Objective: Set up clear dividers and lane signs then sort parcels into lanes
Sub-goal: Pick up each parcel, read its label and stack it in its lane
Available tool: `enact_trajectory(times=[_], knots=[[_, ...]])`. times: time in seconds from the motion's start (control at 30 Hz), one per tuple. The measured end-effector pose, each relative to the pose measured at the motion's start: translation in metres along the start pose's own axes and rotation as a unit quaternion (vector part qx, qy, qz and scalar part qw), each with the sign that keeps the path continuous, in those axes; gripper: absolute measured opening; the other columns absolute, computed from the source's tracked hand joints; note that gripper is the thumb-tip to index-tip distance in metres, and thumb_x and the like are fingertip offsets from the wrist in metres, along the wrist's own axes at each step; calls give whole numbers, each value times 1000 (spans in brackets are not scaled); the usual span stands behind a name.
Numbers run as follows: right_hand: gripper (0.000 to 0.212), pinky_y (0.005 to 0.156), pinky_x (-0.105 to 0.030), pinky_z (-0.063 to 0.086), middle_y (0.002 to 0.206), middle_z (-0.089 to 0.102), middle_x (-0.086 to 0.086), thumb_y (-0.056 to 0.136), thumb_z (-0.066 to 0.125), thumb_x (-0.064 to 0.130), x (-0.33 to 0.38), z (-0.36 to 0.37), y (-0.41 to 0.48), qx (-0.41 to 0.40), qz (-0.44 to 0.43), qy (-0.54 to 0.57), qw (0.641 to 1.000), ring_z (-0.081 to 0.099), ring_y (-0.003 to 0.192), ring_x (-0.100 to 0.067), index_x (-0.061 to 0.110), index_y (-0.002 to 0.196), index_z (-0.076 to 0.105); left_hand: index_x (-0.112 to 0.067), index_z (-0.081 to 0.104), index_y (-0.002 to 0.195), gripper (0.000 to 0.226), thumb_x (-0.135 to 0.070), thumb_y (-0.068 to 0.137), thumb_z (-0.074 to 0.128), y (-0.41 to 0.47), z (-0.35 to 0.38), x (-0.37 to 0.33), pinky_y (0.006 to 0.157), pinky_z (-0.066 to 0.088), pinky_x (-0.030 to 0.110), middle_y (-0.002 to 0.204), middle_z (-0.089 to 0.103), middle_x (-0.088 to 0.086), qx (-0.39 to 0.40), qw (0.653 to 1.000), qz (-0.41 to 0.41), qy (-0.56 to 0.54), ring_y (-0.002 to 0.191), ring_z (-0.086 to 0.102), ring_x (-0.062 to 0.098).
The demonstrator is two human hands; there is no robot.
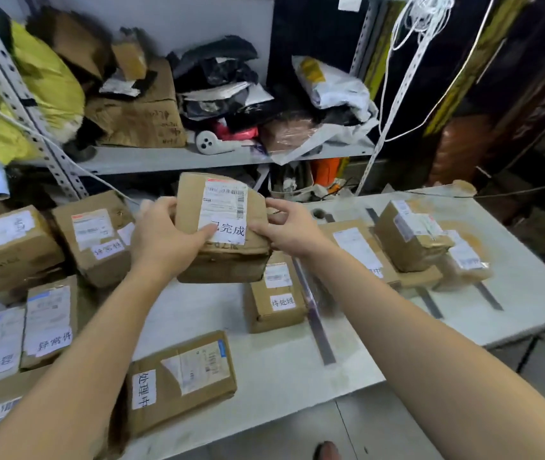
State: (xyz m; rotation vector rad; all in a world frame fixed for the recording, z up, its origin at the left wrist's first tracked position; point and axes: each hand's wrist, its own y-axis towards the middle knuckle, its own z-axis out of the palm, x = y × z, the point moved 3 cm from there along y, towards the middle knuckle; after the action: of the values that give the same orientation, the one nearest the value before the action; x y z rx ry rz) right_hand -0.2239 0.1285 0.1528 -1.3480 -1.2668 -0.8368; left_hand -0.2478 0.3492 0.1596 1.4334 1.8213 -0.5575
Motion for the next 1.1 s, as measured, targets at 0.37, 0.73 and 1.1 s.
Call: enact_trajectory(times=[0.37,0.73,1.1], knots=[[48,62,-32,63,106,78,-2,87,79,15,30,-179,-1,-35,-64,-42,996,77,85,-13,20,133,66,-35,63,114,68,-64,55,83,-4,92,-155,85,59,43,114,63,-4,-13,998,51,-43,96,65,13],[63,82,-36,64,111,77,-3,84,84,18,8,-387,-6,-90,-59,-71,992,76,91,-13,17,142,57,-33,61,122,81,-63,50,85,-18,262,-284,85,61,37,116,65,-4,30,989,73,-128,98,68,9],[76,86,-36,62,124,72,-2,78,89,25,-48,-482,2,-136,-1,-83,987,71,103,-16,19,146,54,-16,52,136,78,-30,70,93,-34,374,-315,72,41,9,114,57,-11,104,984,27,-140,102,57,6]])
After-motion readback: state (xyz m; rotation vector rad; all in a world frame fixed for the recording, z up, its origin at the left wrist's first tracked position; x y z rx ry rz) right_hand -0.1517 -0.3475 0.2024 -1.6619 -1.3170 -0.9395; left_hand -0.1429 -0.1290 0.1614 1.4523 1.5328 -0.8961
